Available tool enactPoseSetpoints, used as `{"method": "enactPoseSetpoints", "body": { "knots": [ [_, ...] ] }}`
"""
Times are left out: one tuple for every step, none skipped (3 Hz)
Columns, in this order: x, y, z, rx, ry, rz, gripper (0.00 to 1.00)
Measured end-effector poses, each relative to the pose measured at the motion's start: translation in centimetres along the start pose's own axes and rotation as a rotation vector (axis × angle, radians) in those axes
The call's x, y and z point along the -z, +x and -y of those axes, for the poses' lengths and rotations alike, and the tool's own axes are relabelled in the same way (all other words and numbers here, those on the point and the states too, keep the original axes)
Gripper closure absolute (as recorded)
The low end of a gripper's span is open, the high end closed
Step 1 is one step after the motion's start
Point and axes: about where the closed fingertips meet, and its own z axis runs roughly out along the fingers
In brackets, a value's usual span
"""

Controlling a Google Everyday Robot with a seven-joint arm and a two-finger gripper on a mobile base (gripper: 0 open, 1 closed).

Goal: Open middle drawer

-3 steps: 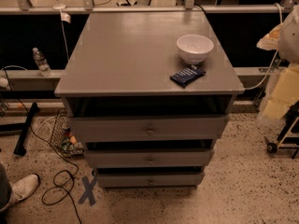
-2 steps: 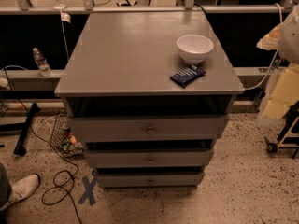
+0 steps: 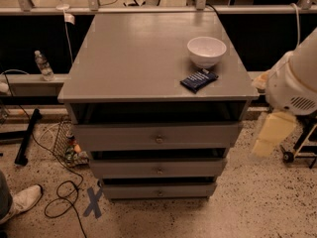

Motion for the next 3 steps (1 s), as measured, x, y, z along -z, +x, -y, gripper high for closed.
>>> {"method": "enactPoseSetpoints", "body": {
  "knots": [
    [-5.2,0.0,-1.6,0.006,-0.054,0.048,0.00],
    [-11.5,-0.5,-3.9,-0.004,-0.150,0.116,0.00],
    [-11.5,-0.5,-3.9,-0.005,-0.151,0.116,0.00]
  ]
}}
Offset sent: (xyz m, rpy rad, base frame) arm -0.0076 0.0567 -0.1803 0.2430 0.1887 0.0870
